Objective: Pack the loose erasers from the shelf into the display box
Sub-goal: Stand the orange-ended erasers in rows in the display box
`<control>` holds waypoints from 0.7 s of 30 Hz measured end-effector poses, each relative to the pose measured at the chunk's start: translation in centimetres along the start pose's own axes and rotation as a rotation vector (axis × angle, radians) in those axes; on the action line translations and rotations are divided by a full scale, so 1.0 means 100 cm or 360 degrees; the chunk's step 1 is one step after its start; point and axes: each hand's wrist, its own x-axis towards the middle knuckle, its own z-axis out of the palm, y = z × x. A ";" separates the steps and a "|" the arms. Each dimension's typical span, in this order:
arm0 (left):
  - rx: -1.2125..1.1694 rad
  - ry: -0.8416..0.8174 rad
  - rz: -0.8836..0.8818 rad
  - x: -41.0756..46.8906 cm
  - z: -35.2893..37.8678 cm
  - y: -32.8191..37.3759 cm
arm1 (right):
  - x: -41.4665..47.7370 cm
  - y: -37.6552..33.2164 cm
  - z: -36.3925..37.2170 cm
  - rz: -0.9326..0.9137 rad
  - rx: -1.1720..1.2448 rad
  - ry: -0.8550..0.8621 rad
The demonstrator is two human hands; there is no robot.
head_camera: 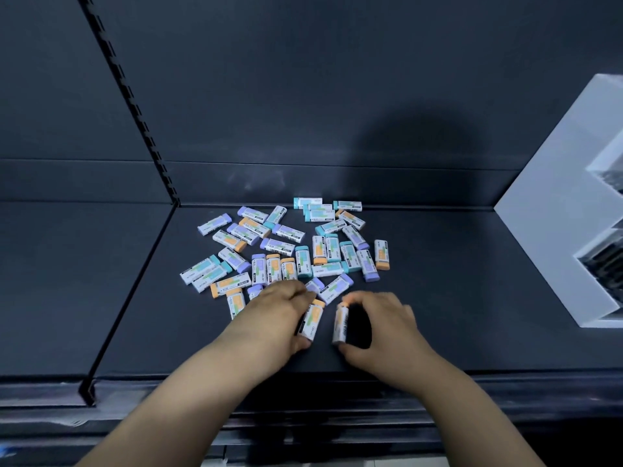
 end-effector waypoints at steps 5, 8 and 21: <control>0.0069 -0.0044 0.0041 0.010 -0.003 0.000 | 0.004 0.006 -0.003 0.0053 -0.0136 -0.0116; 0.0060 -0.0089 0.0024 0.015 -0.007 0.001 | 0.010 0.003 -0.004 0.0006 -0.0126 -0.0171; -0.0059 -0.0028 -0.0105 0.013 -0.008 0.011 | 0.019 0.003 -0.005 -0.0194 -0.0018 -0.0135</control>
